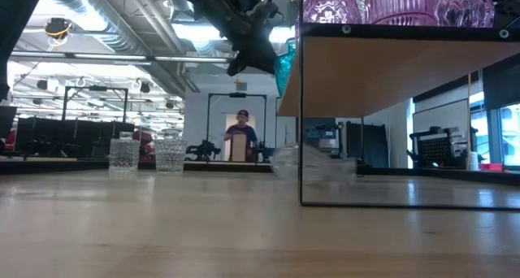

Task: Sort vases onto shelf
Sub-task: Put the blue vase on the shelf aligned with the other blue vase

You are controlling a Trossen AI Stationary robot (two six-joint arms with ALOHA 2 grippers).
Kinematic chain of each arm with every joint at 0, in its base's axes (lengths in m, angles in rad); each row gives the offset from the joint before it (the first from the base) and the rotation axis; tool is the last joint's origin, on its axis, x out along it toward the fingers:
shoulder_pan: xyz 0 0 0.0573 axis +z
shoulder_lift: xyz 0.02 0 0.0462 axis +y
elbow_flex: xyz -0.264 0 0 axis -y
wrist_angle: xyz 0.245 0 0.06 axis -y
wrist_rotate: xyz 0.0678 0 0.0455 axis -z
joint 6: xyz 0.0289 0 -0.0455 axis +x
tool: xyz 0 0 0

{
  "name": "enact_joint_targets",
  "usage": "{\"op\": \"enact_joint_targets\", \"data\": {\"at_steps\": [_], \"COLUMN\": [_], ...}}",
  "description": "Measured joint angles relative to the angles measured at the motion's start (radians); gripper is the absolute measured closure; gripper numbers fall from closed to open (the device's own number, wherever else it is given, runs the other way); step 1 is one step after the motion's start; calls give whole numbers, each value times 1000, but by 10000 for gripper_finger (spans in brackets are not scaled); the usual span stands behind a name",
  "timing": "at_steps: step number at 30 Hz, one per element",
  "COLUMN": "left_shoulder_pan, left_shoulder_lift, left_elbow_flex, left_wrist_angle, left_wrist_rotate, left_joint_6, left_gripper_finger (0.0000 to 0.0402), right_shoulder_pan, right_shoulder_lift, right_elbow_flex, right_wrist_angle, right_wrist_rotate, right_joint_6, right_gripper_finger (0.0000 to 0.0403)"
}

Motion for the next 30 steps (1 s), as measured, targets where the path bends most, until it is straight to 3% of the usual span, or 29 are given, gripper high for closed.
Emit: {"op": "enact_joint_targets", "data": {"at_steps": [7,15,23,30], "left_shoulder_pan": [-2,-2,-2,-2], "left_shoulder_lift": [0,0,0,0], "left_elbow_flex": [0,0,0,0], "left_wrist_angle": [0,0,0,0], "left_wrist_rotate": [-1,-1,0,1], "left_joint_6": [0,0,0,2], "left_gripper_finger": [328,328,328,328], "right_shoulder_pan": [1,0,0,0], "right_shoulder_lift": [3,2,-45,-77], "right_elbow_flex": [-5,-4,-7,-7], "right_wrist_angle": [-18,-11,-32,-25], "right_wrist_rotate": [17,-1,37,19], "right_joint_6": [26,25,47,53], "right_gripper_finger": [94,123,95,107]}}
